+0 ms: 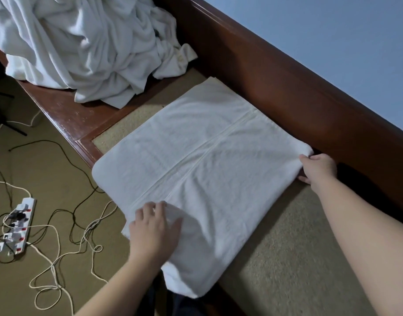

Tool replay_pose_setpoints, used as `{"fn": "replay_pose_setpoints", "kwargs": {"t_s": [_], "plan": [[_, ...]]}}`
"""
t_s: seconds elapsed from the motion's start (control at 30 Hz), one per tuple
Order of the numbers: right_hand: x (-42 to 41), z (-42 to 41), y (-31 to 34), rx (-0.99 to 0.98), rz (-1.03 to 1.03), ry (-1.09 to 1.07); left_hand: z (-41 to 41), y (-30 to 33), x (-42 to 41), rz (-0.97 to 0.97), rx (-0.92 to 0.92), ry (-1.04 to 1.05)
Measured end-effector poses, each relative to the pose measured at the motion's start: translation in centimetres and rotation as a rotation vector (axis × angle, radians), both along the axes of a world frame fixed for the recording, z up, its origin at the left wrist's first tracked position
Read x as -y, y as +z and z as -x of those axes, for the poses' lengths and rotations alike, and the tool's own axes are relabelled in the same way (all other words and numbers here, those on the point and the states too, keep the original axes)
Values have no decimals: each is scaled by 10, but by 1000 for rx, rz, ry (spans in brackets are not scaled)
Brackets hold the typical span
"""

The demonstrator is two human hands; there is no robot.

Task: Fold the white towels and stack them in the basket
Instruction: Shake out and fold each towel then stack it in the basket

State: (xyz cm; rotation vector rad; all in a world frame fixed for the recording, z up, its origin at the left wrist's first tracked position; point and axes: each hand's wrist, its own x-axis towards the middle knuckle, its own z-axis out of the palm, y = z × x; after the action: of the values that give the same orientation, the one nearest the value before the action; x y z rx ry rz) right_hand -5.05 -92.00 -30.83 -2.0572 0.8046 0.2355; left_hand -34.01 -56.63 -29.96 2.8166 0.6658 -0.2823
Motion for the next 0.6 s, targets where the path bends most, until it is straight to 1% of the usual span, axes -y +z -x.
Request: {"fn": "replay_pose_setpoints", "kwargs": {"t_s": [0.07, 0.1, 0.17, 0.23, 0.27, 0.33, 0.4, 0.5, 0.53, 0.6], "plan": [[4, 0, -4, 11, -9, -5, -4, -3, -21, 0, -62, -34], [4, 1, -2, 25, -13, -6, -7, -2, -28, 11, -79, -7], [4, 4, 6, 61, -7, 16, -16, 1, -40, 45, -144, 114], [5, 3, 10, 75, 5, 81, -21, 4, -50, 46, -197, 116], [7, 0, 10, 63, 17, 126, -22, 6, -54, 62, -173, 97], [9, -7, 13, 31, 49, 196, -22, 9, -61, 147, -57, 86], [11, -13, 14, -7, 55, 230, -21, 10, -65, 223, 7, 117], [13, -23, 15, -81, -5, 254, -24, 12, -67, 242, 66, 175], [15, -27, 14, -95, -42, 250, -27, 14, -66, 253, 58, 210], [20, -32, 8, -106, -132, 218, -32, 20, -61, 286, -16, 290]]}}
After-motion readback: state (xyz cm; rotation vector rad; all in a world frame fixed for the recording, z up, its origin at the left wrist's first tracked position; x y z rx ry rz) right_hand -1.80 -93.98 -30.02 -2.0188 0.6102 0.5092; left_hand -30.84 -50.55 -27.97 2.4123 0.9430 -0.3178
